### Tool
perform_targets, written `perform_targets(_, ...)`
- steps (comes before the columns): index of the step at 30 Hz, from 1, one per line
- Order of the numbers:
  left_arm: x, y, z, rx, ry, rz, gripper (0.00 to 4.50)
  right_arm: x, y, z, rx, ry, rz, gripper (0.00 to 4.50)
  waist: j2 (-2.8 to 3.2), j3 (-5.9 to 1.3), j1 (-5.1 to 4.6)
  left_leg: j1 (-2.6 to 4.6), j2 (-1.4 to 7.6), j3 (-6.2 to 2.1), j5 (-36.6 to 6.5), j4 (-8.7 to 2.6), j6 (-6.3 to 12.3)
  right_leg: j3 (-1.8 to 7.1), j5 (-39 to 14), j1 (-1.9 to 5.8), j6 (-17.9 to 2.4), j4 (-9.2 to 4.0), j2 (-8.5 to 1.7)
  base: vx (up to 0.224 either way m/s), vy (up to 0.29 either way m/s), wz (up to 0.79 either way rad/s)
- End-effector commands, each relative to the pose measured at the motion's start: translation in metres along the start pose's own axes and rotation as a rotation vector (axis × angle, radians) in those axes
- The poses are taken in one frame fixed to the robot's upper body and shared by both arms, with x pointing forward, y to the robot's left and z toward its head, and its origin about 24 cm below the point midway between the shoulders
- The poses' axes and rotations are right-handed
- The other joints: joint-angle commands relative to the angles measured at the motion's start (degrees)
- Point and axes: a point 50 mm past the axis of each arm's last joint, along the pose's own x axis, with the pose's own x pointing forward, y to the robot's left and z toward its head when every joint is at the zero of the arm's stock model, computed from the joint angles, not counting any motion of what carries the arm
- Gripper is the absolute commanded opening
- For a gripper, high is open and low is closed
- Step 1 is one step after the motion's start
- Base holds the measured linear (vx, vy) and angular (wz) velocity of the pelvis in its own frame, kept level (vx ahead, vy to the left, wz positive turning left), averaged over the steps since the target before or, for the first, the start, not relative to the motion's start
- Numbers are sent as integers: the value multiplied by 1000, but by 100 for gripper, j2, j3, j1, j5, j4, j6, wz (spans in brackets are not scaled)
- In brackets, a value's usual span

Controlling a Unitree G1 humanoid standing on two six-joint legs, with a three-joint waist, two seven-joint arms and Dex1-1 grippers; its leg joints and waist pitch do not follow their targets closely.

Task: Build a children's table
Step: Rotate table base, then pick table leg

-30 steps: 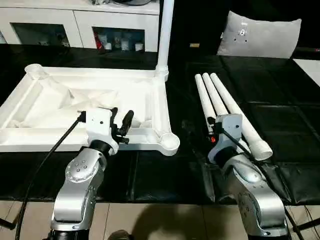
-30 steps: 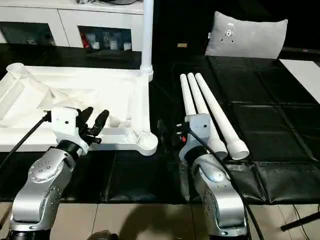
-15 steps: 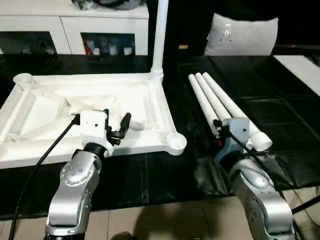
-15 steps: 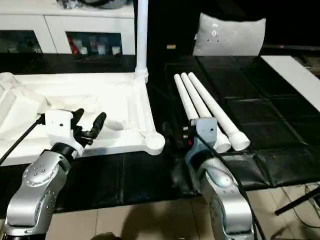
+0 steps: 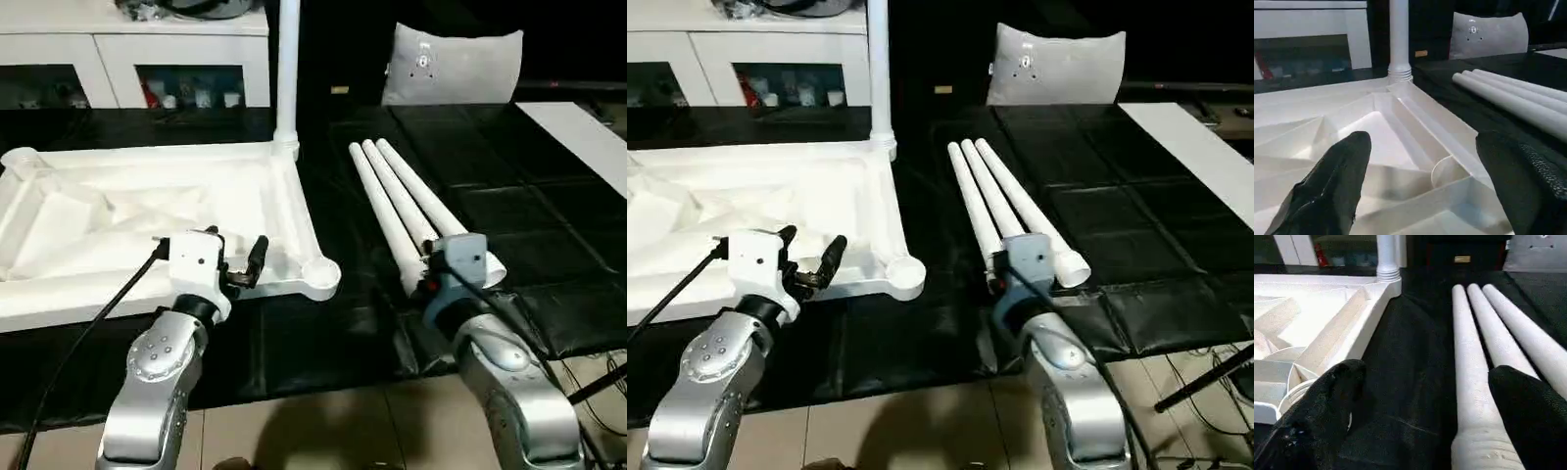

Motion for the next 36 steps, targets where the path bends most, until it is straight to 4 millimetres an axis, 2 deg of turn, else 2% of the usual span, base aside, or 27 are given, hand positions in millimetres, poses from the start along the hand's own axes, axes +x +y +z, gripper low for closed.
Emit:
perform_targets(1,2,-4,4,18,-5,-24,399,3,-5,4,-20,16,-42,450,69,-291,-2,24,365,-95,-1275,-603,-181,151,-909,173,-814,-358,-218,0,0,0)
perform_targets(2,2,-6,5,24,-3,-43,399,5,-6,5,-27,30,-55,450,60,-310,-7,19,352,-90,-1116,-591,-156,141,-676,197,-843,-336,-201,0,0,0)
perform_targets(3,2,-9,5,34,1,-74,399,8,-9,5,-48,63,-73,450,67,-327,0,24,349,-87,-771,-569,-130,132,-254,215,-919,-288,-191,0,0,0)
perform_targets(4,2,-12,6,51,1,-120,399,14,-13,6,-80,112,-96,450,82,-320,4,27,342,-78,-539,-557,-120,121,24,221,-984,-266,-169,0,0,0)
perform_targets(6,2,-15,6,64,-2,-150,399,19,-16,7,-101,141,-110,450,72,-320,-2,49,341,-52,-497,-545,-155,117,76,227,-1071,-255,-156,0,0,0)
perform_targets(7,2,-19,7,90,-2,-232,399,28,-20,10,-86,183,-107,450,84,-315,5,56,352,-35,-585,-548,-177,128,2,231,-1109,-261,-171,0,0,0)
perform_targets(9,2,-21,8,99,-3,-257,399,31,-22,11,-80,194,-107,450,101,-315,-8,55,355,-42,-785,-572,-214,127,-284,242,-1143,-261,-180,0,0,0)
perform_targets(10,1,-24,8,121,7,-323,399,38,-25,13,-66,223,-119,450,117,-296,-1,77,373,-25,-944,-575,-275,137,-453,207,-1145,-280,-175,0,0,0)
perform_targets(11,-1,-30,8,155,25,-419,399,49,-28,17,-73,258,-131,450,106,-283,-10,82,370,-28,-1080,-590,-304,136,-636,203,-1147,-295,-173,0,0,0)
perform_targets(12,-2,-31,8,168,32,-452,399,52,-28,18,-73,268,-130,450,118,-298,-21,86,351,-43,-1242,-592,-380,128,-912,198,-1133,-275,-171,0,0,0)
perform_targets(13,-5,-37,8,210,62,-572,399,65,-27,24,-65,301,-102,450,122,-272,-20,115,356,-29,-1479,-590,-453,135,-1219,144,-1131,-300,-171,0,0,0)
perform_targets(14,-6,-37,8,211,64,-578,399,66,-27,24,-63,302,-98,450,117,-277,-31,105,347,-25,-1543,-590,-463,138,-1347,153,-1110,-295,-171,0,0,0)
perform_targets(15,-7,-38,9,221,76,-615,399,71,-25,28,-50,307,-69,450,139,-268,-3,136,366,2,-1615,-584,-488,154,-1457,112,-1106,-313,-184,0,0,0)
perform_targets(18,-10,-40,10,257,112,-705,399,85,-24,30,-59,360,-51,450,148,-279,25,124,385,52,-1485,-577,-533,157,-1424,106,-1137,-288,-185,0,0,0)
perform_targets(23,-11,-40,10,271,132,-739,399,94,-25,30,-59,420,-36,450,161,-293,38,111,391,71,-1293,-578,-576,137,-1137,124,-1223,-245,-162,0,0,0)
perform_targets(28,-12,-40,10,279,153,-755,399,104,-30,31,-53,451,-57,450,148,-311,36,102,386,90,-1156,-554,-551,132,-958,144,-1347,-216,-170,0,0,0)
perform_targets(30,-12,-39,9,283,163,-756,399,106,-27,24,-48,498,-25,450,156,-327,52,98,391,103,-955,-540,-505,125,-722,160,-1399,-196,-166,0,0,0)
perform_targets(34,-12,-38,9,291,168,-754,399,107,-25,19,-24,526,5,450,154,-331,61,98,398,111,-899,-535,-472,120,-623,175,-1460,-186,-163,0,0,0)
perform_targets(35,-12,-38,9,292,168,-755,399,107,-24,16,-1,546,21,450,179,-332,57,103,397,113,-925,-534,-477,116,-615,169,-1482,-186,-160,0,0,0)
perform_targets(36,-12,-38,9,293,168,-755,399,107,-23,15,8,554,28,450,173,-332,56,106,397,113,-962,-535,-475,115,-639,170,-1494,-186,-158,0,0,0)
